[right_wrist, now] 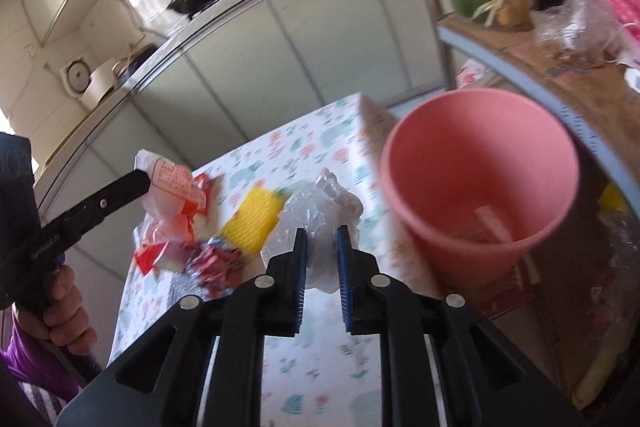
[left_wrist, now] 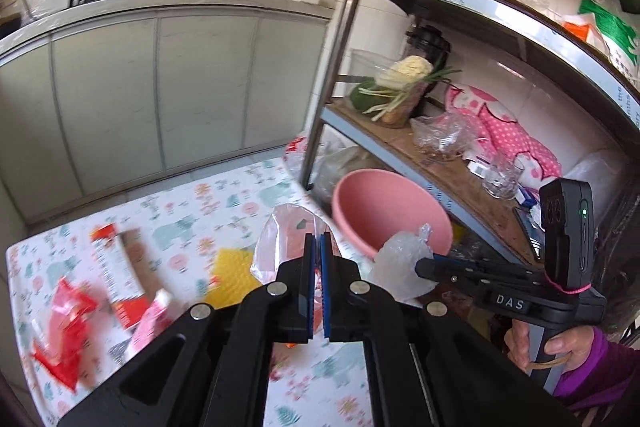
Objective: Collect trash
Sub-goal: 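Carry both plastic bags in the grippers over the pink bucket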
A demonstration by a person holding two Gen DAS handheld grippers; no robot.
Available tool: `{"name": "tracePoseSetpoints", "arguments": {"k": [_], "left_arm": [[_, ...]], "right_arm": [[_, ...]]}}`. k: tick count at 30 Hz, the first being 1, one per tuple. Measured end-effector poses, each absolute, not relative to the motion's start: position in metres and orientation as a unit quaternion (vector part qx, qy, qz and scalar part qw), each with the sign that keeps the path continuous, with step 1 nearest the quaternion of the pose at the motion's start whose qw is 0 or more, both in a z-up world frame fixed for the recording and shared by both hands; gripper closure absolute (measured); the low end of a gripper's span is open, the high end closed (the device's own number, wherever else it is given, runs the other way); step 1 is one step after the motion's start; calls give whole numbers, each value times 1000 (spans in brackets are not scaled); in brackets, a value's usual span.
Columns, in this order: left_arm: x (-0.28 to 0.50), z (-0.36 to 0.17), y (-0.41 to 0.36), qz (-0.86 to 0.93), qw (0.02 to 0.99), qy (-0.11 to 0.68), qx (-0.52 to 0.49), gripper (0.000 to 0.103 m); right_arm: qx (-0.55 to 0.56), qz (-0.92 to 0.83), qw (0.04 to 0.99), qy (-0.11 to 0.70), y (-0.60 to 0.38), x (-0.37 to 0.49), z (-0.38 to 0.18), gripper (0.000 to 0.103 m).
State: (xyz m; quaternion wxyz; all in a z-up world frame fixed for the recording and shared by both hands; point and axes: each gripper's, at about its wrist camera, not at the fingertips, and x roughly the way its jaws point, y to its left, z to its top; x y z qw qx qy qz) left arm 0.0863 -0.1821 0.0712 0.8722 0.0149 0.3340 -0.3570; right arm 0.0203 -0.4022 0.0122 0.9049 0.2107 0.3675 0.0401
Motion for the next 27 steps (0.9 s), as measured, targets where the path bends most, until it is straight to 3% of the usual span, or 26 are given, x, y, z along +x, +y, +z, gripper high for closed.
{"name": "tracePoseSetpoints", "arguments": {"k": [14, 27], "left_arm": [[114, 40, -315, -433, 831, 345, 48, 101], [146, -1, -362, -429, 815, 385, 49, 101]], "right_arm": [[222, -101, 901, 359, -485, 43, -17, 88], [213, -121, 894, 374, -499, 56, -32, 88]]}}
